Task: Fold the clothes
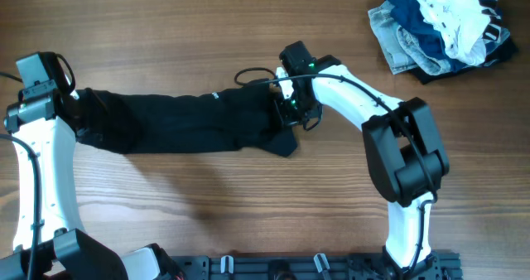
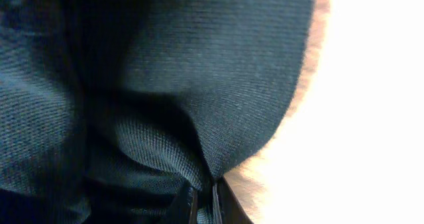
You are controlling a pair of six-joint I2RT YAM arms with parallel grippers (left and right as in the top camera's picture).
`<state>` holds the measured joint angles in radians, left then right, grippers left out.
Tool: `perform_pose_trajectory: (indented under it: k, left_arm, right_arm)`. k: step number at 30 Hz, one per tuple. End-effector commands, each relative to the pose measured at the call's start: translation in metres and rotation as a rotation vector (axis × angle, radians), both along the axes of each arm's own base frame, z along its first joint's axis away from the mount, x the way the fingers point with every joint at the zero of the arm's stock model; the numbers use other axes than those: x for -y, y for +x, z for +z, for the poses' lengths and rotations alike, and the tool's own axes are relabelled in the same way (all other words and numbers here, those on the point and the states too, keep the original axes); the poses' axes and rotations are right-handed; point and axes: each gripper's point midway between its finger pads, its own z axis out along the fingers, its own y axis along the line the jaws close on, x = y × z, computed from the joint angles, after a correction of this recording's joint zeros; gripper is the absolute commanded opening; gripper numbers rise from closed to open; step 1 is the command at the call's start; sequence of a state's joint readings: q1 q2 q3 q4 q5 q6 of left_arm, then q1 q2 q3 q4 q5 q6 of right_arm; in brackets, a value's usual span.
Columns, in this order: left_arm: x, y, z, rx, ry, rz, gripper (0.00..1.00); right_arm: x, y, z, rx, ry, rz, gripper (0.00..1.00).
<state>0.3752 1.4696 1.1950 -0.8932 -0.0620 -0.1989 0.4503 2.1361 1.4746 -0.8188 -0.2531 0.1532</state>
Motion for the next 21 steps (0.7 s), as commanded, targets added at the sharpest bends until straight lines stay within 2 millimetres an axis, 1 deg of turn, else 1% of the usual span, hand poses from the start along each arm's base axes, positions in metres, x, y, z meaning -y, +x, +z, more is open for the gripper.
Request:
perform_pose_trajectory:
  k: [1,2,3,4,5,6,7,8,11,14,16,19,20,21]
  left_arm:
    - [0.015,0.001,-0.002,0.007,-0.078,-0.039,0.04]
    - [0.018,-0.002,-0.003,-0.002,-0.097,-0.044,0.04]
    - [0.021,-0.005,-0.004,-0.015,-0.110,-0.046,0.04]
    - [0.022,-0.008,-0.005,-0.027,-0.114,-0.045,0.04]
    - [0.023,-0.009,-0.006,-0.034,-0.117,-0.045,0.04]
    - [0.023,-0.009,-0.006,-0.034,-0.116,-0.045,0.04]
    - [0.022,-0.008,-0.006,-0.029,-0.115,-0.045,0.04]
    - [0.021,-0.004,-0.004,-0.013,-0.108,-0.046,0.04]
    - [0.023,0.005,-0.001,0.028,-0.121,-0.061,0.04]
    - [0.035,0.012,0.000,0.048,-0.144,-0.101,0.04]
    - [0.054,0.019,0.000,0.048,-0.145,-0.160,0.04]
    - [0.109,0.039,-0.004,0.057,-0.149,-0.313,0.04]
    - [0.125,0.044,-0.006,0.063,-0.157,-0.339,0.04]
    - [0.149,0.052,-0.010,0.070,-0.169,-0.382,0.04]
  right_arm:
    - [0.091,0.040,-0.034,0.043,-0.222,-0.165,0.04]
    - [0.105,0.060,-0.024,0.075,-0.192,-0.187,0.04]
    - [0.115,0.073,-0.016,0.097,-0.165,-0.199,0.04]
    - [0.120,0.082,-0.010,0.113,-0.131,-0.198,0.04]
    - [0.123,0.093,0.001,0.128,-0.061,-0.188,0.04]
    - [0.119,0.099,0.010,0.136,0.013,-0.166,0.04]
    - [0.116,0.102,0.017,0.139,0.070,-0.155,0.04]
    - [0.113,0.102,0.019,0.136,0.100,-0.154,0.04]
    - [0.108,0.098,0.019,0.124,0.102,-0.142,0.04]
    - [0.105,0.097,0.019,0.117,0.110,-0.137,0.05]
    - [0.103,0.094,0.020,0.107,0.118,-0.134,0.05]
    - [0.103,0.091,0.019,0.093,0.119,-0.135,0.05]
    - [0.103,0.090,0.019,0.090,0.118,-0.135,0.05]
    - [0.103,0.089,0.019,0.086,0.117,-0.135,0.05]
